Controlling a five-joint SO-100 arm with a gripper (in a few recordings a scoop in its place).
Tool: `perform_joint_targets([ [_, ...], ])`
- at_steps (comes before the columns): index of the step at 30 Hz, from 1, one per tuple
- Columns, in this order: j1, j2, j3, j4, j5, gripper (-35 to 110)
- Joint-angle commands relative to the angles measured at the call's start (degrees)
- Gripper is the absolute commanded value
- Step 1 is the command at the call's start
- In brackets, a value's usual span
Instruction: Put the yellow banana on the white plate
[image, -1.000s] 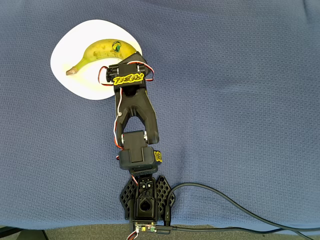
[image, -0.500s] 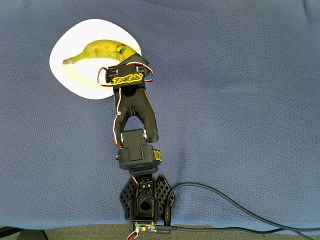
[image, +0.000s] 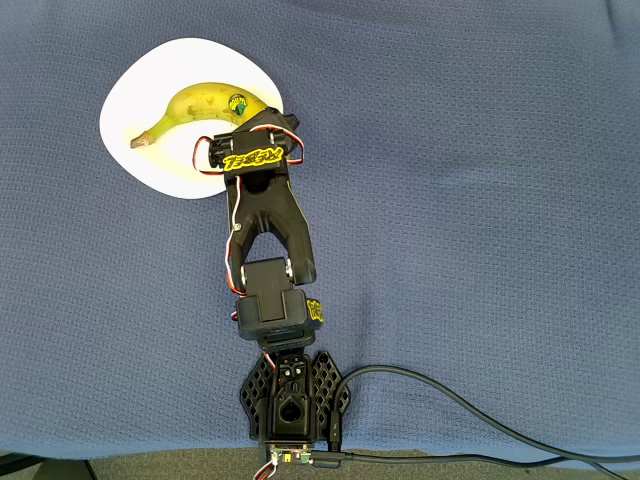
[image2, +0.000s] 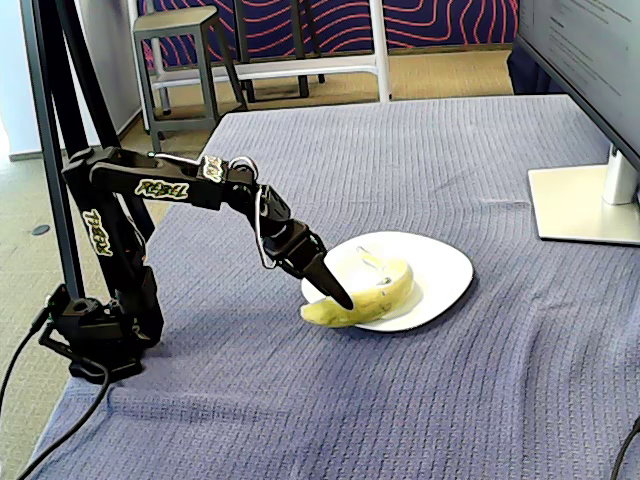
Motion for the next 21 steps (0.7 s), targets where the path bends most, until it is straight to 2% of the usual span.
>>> perform_joint_targets([
  [1, -1.5, 5.4, -4.0, 0.6, -1.7, 8],
  [3, -2.0, 6.3, -5.1, 1.8, -1.8, 0],
  [13, 1.6, 15.6, -3.9, 6.2, -2.4, 0],
  [21, 5.2, 29.0, 6.8, 2.4, -25.0, 0],
])
